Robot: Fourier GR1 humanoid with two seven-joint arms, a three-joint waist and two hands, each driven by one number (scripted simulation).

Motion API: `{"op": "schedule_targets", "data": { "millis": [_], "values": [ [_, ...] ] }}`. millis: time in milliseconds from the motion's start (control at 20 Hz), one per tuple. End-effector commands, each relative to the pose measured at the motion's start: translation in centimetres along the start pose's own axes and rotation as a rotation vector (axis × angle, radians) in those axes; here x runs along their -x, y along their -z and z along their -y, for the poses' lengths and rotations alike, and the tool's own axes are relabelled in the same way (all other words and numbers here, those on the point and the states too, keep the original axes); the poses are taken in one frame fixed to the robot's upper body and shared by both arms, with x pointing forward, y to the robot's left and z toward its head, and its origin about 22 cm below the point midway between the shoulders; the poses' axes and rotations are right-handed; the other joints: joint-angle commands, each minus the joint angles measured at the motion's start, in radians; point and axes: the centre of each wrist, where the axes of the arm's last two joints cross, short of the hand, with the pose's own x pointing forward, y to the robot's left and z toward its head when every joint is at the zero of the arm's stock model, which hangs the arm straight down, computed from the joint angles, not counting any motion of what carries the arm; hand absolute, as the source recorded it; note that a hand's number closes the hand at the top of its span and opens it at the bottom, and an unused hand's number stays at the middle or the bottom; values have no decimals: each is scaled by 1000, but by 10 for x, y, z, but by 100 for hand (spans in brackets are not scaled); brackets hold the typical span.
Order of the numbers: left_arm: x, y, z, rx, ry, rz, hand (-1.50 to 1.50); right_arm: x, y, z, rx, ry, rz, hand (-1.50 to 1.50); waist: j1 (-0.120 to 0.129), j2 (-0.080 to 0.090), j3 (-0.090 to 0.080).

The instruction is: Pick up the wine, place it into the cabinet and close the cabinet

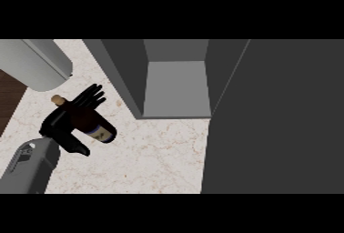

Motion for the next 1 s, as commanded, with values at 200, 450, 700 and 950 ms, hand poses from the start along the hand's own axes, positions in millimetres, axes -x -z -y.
{"op": "schedule_targets", "data": {
  "millis": [200,450,700,950],
  "values": [
    [20,-11,-8,7,3,-15,-150,-24,-23,-16,-29,45,59,-150,0,0,-1],
    [32,6,-5,-1,-24,-17,-150,-17,-15,-12,-35,32,53,-150,-12,5,-1],
    [51,7,16,13,-71,0,-150,-14,-18,0,-13,29,67,-150,-2,1,0],
    [28,20,-1,66,-122,-5,150,-27,-19,5,-39,16,55,-150,-14,3,0]
  ]
}}
